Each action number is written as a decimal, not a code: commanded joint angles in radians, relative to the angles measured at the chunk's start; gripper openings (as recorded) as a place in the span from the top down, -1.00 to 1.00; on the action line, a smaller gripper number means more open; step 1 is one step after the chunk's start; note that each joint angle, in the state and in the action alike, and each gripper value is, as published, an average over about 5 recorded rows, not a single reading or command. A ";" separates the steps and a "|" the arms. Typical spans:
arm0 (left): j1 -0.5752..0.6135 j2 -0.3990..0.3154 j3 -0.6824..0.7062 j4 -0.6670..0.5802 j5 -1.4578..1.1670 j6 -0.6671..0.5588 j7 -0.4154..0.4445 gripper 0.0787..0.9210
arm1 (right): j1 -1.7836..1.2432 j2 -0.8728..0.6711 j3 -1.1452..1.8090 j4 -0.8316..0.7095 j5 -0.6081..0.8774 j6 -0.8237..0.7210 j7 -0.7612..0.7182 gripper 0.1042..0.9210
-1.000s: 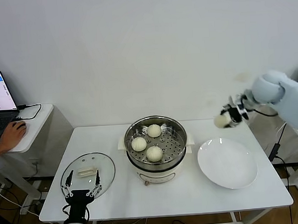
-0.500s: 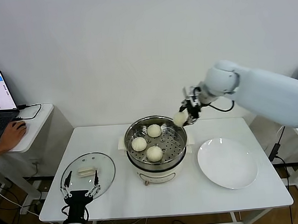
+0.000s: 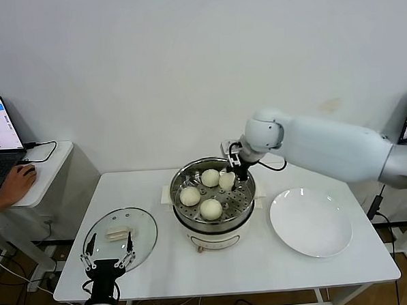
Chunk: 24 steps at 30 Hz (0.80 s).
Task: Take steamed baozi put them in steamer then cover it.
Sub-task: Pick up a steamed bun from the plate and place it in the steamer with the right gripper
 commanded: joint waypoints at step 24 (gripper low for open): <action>-0.008 0.000 0.008 0.005 0.003 0.000 0.003 -0.77 | -0.049 -0.239 0.160 0.226 -0.001 -0.003 0.132 -0.75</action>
